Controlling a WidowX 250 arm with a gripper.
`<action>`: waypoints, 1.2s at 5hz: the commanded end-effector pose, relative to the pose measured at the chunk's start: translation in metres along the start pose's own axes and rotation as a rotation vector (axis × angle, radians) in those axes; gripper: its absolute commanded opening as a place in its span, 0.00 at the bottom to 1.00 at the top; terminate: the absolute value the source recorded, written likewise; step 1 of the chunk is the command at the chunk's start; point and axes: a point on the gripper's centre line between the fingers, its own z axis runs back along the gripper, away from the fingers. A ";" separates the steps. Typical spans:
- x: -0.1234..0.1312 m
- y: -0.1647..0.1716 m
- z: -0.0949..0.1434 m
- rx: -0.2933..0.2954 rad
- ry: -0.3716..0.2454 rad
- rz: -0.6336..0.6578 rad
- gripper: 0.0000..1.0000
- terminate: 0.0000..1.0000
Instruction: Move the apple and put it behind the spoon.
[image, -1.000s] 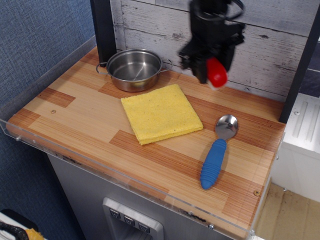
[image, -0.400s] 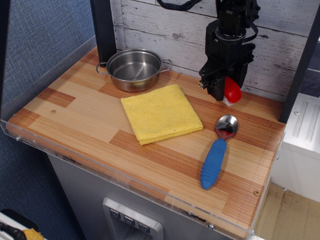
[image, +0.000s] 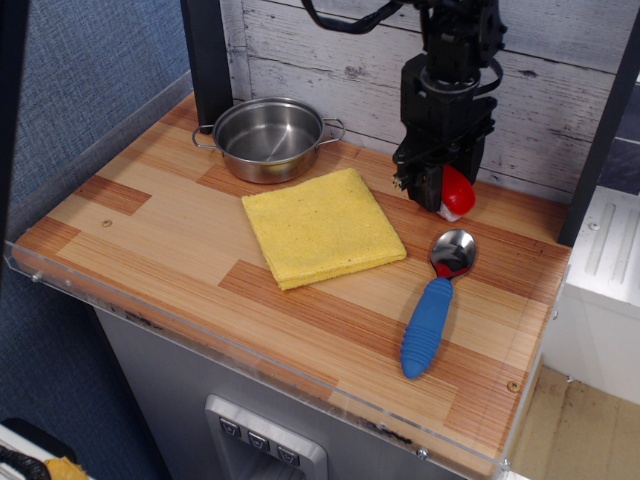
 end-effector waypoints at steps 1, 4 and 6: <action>0.013 0.000 0.018 -0.061 0.000 -0.029 1.00 0.00; 0.019 0.000 0.061 -0.163 -0.083 -0.008 1.00 0.00; 0.012 0.016 0.122 -0.068 -0.148 -0.245 1.00 0.00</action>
